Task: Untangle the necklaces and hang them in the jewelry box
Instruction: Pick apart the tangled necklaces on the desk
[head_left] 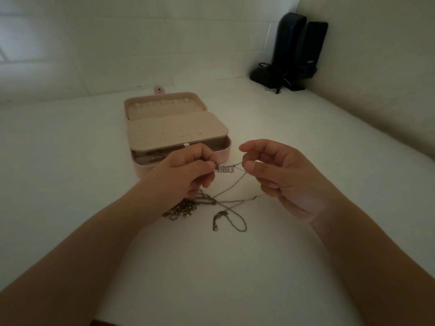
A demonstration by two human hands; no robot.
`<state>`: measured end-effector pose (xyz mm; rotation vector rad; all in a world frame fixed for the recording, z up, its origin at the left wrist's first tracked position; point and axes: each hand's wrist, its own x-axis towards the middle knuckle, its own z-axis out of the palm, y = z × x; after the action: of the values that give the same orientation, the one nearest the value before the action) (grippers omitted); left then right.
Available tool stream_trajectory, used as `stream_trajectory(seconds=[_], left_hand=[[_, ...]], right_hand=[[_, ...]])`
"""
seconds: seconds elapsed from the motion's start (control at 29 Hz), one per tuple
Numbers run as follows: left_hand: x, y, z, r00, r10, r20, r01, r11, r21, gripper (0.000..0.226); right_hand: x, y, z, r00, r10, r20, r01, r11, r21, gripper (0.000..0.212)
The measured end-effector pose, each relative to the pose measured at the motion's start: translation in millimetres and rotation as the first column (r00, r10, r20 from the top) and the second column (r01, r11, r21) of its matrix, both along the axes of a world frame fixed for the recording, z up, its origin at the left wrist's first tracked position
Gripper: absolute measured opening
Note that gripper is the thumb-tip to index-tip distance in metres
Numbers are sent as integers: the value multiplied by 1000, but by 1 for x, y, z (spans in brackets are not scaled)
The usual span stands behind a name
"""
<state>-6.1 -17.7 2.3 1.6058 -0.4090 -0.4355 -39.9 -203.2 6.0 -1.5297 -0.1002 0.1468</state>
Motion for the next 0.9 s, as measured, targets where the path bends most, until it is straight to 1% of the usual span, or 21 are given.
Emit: stream_trajectory(seconds=[0.07, 0.21, 0.28, 0.48, 0.59, 0.66, 0.72, 0.79, 0.9], left_hand=[[1, 1, -2, 1000, -2, 21, 2, 999, 36, 20], [-1, 2, -4, 981, -10, 192, -23, 985, 170, 10], [-1, 4, -6, 969, -21, 245, -37, 973, 228, 9], [-1, 4, -7, 950, -55, 306, -34, 961, 276, 6], [-1, 5, -8, 930, -73, 360, -46, 950, 310, 11], [-2, 4, -8, 917, -76, 392, -60, 945, 323, 11], [-2, 4, -7, 919, -92, 384, -44, 943, 330, 9], [-2, 6, -7, 932, -128, 338, 18, 951, 308, 12], [0, 8, -8, 956, -162, 243, 116, 974, 194, 11]], right_hand=[[0, 0, 0, 1000, -11, 1, 11, 1000, -6, 24], [-1, 1, 0, 1000, -7, 4, 7, 1000, -7, 22], [-1, 1, 0, 1000, -12, 5, 12, 1000, -5, 22], [0, 0, -1, 999, -47, 26, 47, 999, 13, 23], [3, -2, -4, 996, -55, 63, 55, 998, 6, 23], [5, -4, -6, 993, -74, 93, 71, 997, 38, 22], [7, -6, -7, 988, -120, 95, 112, 990, 86, 22], [8, -8, -6, 985, -156, 79, 145, 980, 135, 21], [10, -10, -3, 983, -183, 9, 171, 936, 308, 21]])
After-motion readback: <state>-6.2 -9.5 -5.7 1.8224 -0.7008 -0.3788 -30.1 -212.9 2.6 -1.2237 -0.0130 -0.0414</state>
